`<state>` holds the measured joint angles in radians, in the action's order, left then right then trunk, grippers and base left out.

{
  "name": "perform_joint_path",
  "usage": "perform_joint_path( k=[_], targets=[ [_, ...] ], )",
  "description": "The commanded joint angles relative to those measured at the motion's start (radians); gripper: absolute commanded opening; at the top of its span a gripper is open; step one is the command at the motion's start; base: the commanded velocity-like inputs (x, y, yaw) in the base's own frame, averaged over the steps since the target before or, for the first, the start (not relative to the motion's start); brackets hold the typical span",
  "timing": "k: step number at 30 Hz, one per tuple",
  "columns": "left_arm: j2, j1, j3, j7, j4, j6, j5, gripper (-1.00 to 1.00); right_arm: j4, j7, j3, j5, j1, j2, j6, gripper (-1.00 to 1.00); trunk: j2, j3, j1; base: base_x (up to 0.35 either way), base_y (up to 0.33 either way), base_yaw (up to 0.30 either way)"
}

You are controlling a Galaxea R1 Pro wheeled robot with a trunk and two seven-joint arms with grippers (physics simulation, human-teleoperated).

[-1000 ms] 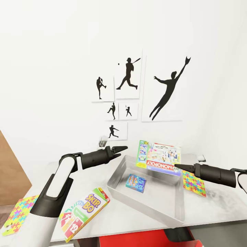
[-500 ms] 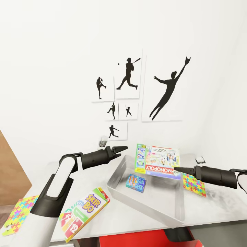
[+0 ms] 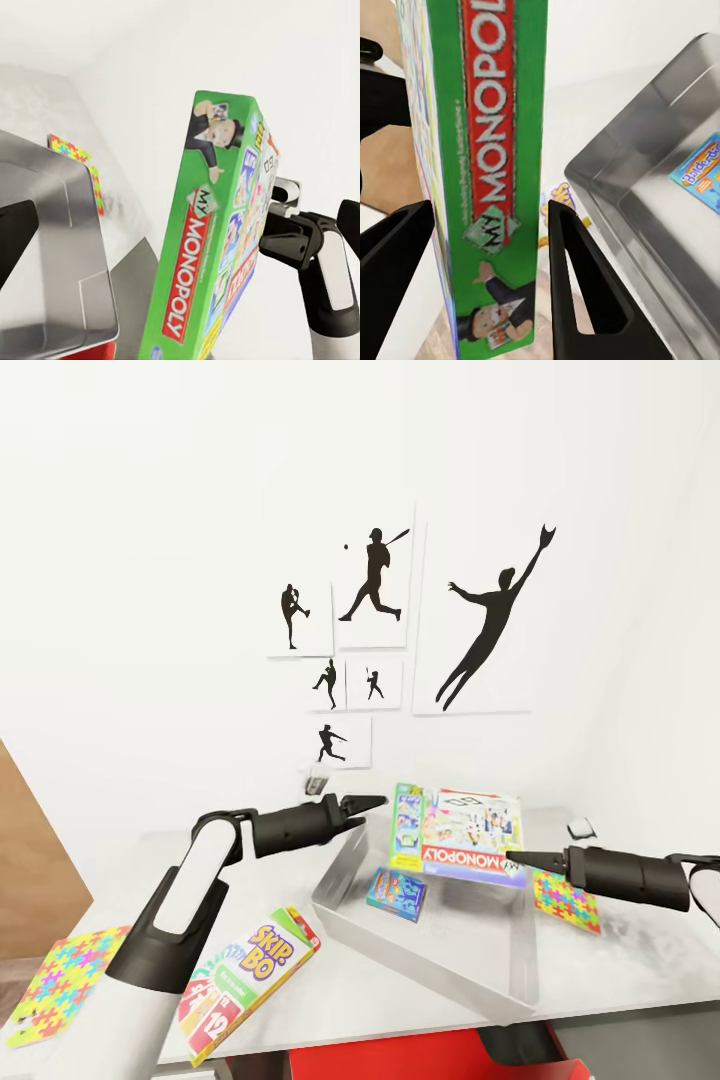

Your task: Put all the toys in the child's room - the three board games (two on the bed and one on the table), the two jigsaw puzzles on the table, and the tennis ball on the table - inside the toy box on the table in the child's room.

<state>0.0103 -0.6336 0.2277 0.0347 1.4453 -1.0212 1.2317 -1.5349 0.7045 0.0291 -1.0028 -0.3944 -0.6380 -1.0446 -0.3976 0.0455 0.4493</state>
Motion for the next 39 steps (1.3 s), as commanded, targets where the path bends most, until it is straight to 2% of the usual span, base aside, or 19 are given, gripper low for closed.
perform_joint_path(
  k=[1, 16, 20, 24, 27, 39],
  targets=[
    [0.001, -0.001, 0.004, 0.004, -0.003, -0.003, -0.005, 1.00, 0.000, 0.006, 0.004, 0.003, -0.001, -0.001, -0.003, -1.00, -0.002, 0.002, 0.001, 0.000, 0.000, 0.000],
    [0.019, -0.009, 0.026, 0.002, -0.034, 0.005, -0.008, 1.00, 0.001, 0.007, 0.022, 0.002, -0.004, 0.000, -0.003, -1.00, -0.002, 0.002, 0.001, 0.000, 0.000, 0.000],
    [0.033, -0.010, 0.035, 0.003, -0.047, 0.010, -0.025, 1.00, 0.003, 0.007, 0.023, 0.002, -0.006, 0.001, -0.003, -1.00, -0.002, 0.002, 0.001, 0.000, 0.000, 0.000],
    [0.052, -0.010, 0.043, 0.003, -0.063, 0.014, -0.067, 1.00, 0.007, 0.007, 0.023, 0.002, -0.009, 0.003, -0.003, -1.00, -0.002, 0.002, 0.001, 0.000, 0.000, 0.000],
    [0.058, -0.010, 0.045, 0.003, -0.067, 0.014, -0.081, 1.00, 0.008, 0.007, 0.023, 0.002, -0.010, 0.004, -0.003, -1.00, -0.002, 0.002, 0.001, 0.000, 0.000, 0.000],
    [0.070, -0.011, 0.048, 0.004, -0.076, 0.016, -0.104, 1.00, 0.010, 0.007, 0.023, 0.003, -0.012, 0.004, -0.003, -1.00, -0.002, 0.002, 0.001, 0.000, 0.000, 0.000]
  ],
)
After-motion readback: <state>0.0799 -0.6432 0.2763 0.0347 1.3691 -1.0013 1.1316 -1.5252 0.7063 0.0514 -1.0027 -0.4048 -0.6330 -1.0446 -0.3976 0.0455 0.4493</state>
